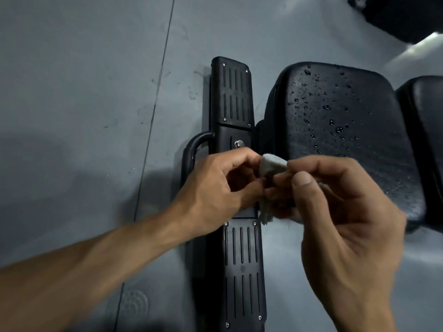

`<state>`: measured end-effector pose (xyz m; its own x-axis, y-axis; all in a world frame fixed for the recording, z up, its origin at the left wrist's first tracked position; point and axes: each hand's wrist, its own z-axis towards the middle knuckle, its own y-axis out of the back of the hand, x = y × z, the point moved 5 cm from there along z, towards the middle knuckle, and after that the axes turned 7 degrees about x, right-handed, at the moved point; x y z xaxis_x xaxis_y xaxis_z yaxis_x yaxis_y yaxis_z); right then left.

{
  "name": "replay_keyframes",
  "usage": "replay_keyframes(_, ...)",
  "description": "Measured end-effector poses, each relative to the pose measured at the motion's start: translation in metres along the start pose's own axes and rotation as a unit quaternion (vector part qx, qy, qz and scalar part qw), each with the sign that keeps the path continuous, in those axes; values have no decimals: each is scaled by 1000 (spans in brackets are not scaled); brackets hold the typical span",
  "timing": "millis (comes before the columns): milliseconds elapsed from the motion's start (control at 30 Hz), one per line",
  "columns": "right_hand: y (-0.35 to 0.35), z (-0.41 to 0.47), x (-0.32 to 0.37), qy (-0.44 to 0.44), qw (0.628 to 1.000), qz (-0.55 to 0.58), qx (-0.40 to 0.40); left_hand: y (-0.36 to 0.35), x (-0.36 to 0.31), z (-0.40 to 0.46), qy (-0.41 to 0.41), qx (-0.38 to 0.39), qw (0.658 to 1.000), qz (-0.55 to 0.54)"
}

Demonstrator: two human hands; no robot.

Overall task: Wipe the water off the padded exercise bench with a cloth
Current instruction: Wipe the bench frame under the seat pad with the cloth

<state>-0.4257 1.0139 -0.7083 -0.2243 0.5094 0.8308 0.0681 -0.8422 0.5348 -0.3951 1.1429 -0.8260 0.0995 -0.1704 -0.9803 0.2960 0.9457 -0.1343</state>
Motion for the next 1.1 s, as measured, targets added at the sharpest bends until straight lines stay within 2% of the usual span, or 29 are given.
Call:
replay_keyframes(267,-4,34,6,24,998,-48,26,42,-8,71,-3,-130,992,10)
replay_keyframes(333,-6,43,7,34,995,-89,40,43,-8,79,-10,-128,992,19)
replay_keyframes(500,-16,49,4,47,982,-175,60,16,6,38,-16,-92,995,16)
replay_keyframes(567,-19,46,5,64,976,-200,52,17,7,44,-14,-111,994,20)
replay_keyframes(667,-19,46,5,62,979,-189,37,37,2,83,-6,-154,986,56)
replay_keyframes(767,-20,47,7,61,979,-190,31,52,-3,116,-25,-154,984,88)
replay_keyframes(967,-21,50,5,50,981,-185,29,40,5,74,-44,-108,990,73)
replay_keyframes(1100,-22,50,6,59,979,-194,27,51,-3,99,-64,-128,985,100)
